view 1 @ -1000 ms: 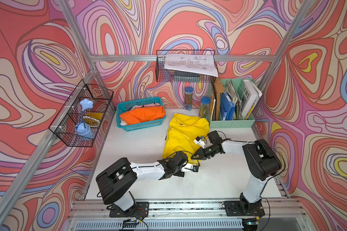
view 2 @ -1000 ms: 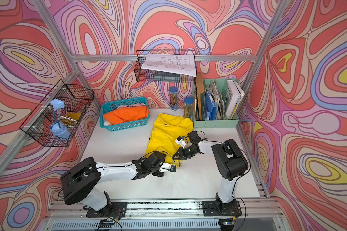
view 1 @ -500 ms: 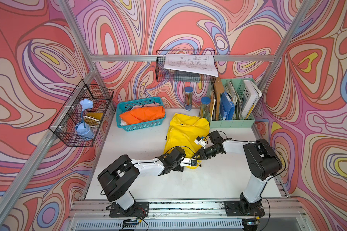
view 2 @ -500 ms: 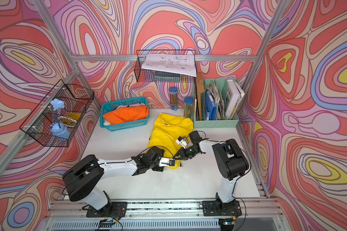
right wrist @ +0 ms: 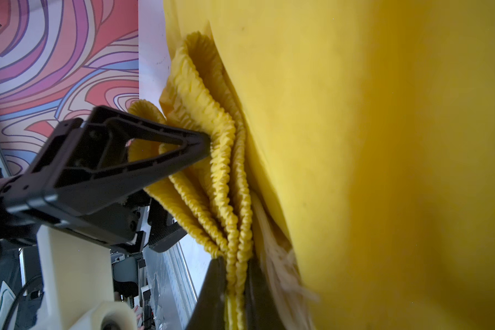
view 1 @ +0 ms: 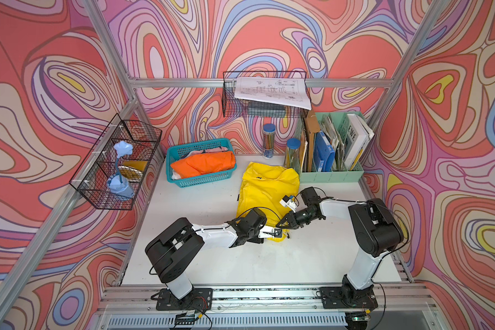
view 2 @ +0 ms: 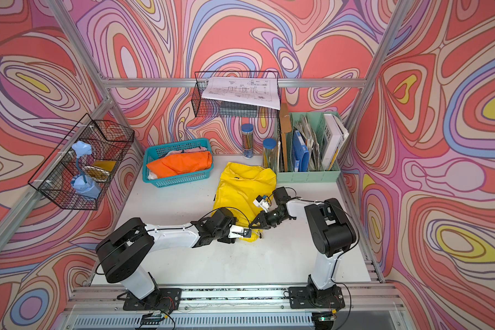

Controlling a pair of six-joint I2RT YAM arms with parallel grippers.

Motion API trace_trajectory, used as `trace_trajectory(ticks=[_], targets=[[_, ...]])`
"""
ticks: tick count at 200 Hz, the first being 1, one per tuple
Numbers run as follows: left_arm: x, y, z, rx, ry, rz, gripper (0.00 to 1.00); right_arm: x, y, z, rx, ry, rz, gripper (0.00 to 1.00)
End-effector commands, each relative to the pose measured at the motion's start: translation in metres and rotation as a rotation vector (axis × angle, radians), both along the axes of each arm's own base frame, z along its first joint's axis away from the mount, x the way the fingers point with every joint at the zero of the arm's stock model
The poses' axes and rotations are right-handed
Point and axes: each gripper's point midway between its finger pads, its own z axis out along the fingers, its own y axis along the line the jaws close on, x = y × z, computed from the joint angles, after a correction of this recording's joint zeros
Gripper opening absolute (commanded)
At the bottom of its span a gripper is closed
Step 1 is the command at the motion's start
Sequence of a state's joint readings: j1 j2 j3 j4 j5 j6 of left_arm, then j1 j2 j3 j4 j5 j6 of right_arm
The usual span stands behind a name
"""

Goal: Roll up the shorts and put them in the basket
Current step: Roll the shorts at the center of the board.

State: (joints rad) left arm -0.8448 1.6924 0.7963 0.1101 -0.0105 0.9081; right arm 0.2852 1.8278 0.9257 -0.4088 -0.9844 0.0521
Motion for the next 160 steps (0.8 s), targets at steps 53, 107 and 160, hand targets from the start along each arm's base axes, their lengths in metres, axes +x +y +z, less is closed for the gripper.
trace_trajectory(ticks=[53,107,160], targets=[[-0.016,0.020,-0.020,0.079,0.244,0.052,0.30,0.005,-0.011,0.002,-0.014,-0.013,-0.043,0.06],[-0.038,0.019,-0.014,0.102,0.405,0.036,0.03,0.032,-0.035,0.011,-0.099,-0.122,-0.209,0.41],[-0.059,0.017,0.002,0.134,0.589,0.039,0.00,0.066,-0.080,0.029,-0.322,-0.296,-0.440,0.59]])
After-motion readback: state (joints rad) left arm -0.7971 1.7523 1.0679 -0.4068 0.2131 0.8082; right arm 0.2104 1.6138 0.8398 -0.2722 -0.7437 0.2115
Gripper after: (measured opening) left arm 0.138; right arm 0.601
